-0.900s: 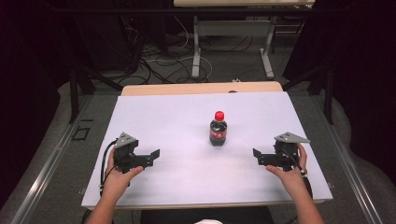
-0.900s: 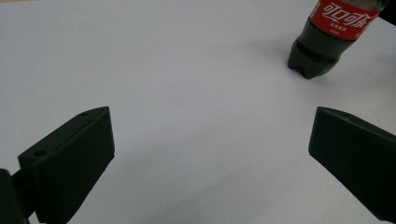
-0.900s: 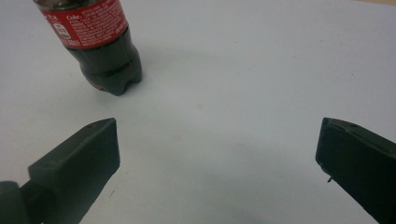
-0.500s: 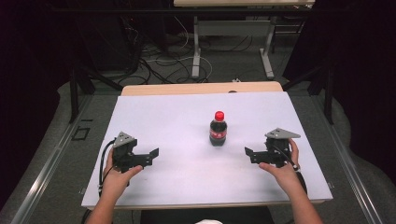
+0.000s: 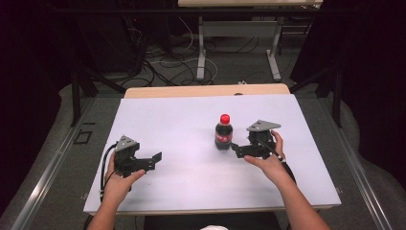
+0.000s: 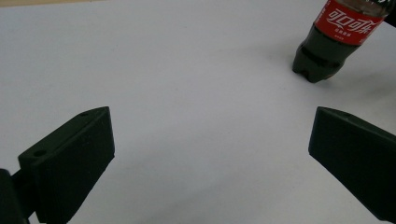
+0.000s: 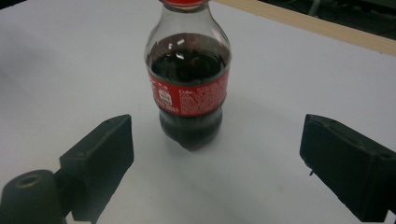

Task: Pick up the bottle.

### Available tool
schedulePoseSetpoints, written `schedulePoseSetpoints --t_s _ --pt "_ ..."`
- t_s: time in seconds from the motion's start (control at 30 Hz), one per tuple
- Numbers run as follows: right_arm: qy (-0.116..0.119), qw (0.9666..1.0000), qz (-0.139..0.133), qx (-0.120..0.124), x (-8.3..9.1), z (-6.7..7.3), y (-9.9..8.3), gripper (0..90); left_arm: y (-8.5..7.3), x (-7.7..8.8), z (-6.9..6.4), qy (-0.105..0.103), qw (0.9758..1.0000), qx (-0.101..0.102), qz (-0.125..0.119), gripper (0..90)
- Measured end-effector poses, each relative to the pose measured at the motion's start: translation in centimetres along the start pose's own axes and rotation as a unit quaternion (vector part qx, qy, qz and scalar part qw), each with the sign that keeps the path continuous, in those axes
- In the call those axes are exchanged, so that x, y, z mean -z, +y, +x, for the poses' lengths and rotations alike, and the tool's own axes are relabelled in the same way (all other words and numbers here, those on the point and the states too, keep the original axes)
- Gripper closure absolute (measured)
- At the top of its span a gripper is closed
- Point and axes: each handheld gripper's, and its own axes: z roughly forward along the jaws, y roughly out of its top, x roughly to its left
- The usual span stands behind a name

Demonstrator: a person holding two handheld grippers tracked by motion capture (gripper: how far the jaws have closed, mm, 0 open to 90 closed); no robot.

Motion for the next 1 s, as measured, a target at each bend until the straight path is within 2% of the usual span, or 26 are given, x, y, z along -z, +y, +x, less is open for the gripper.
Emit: schedulePoseSetpoints --t_s 0.2,0.33,0.4,0.43,0.57,0.6,0.77,1.0 --pt "0.008 0.9999 -0.006 0.003 -1.2 0.6 0.7 15.1 -0.1 -0.1 0.1 0.001 1.0 0.001 0.0 0.4" --pt "0.011 0.9998 -0.003 0.015 -2.4 0.8 1.3 15.3 -0.2 -0.2 0.1 0.001 1.0 0.001 0.0 0.4" --pt "0.015 0.9998 -0.001 0.011 -2.9 0.8 1.5 15.5 -0.2 -0.2 0.2 0.004 1.0 -0.002 0.001 0.4" --pt "0.016 0.9998 0.002 0.007 -3.1 0.8 1.6 15.6 -0.1 -0.1 0.2 -0.001 1.0 0.0 0.008 0.4" --pt "0.021 0.9998 0.0 0.006 -4.1 0.8 1.8 16.7 -0.3 -0.3 0.2 0.004 1.0 -0.004 0.004 0.4" --pt "0.022 0.9997 0.008 0.006 -4.2 0.8 1.8 17.2 -0.3 -0.3 0.2 -0.002 0.9999 0.0 0.011 0.4" --pt "0.012 0.9997 0.012 0.02 -5.3 0.9 1.7 19.7 -0.3 -0.3 0.2 0.001 0.9999 0.0 0.01 0.5" --pt "0.011 0.9998 0.01 0.011 -6.2 0.9 1.7 22.8 -0.4 -0.5 0.3 0.002 1.0 0.001 0.01 0.4"
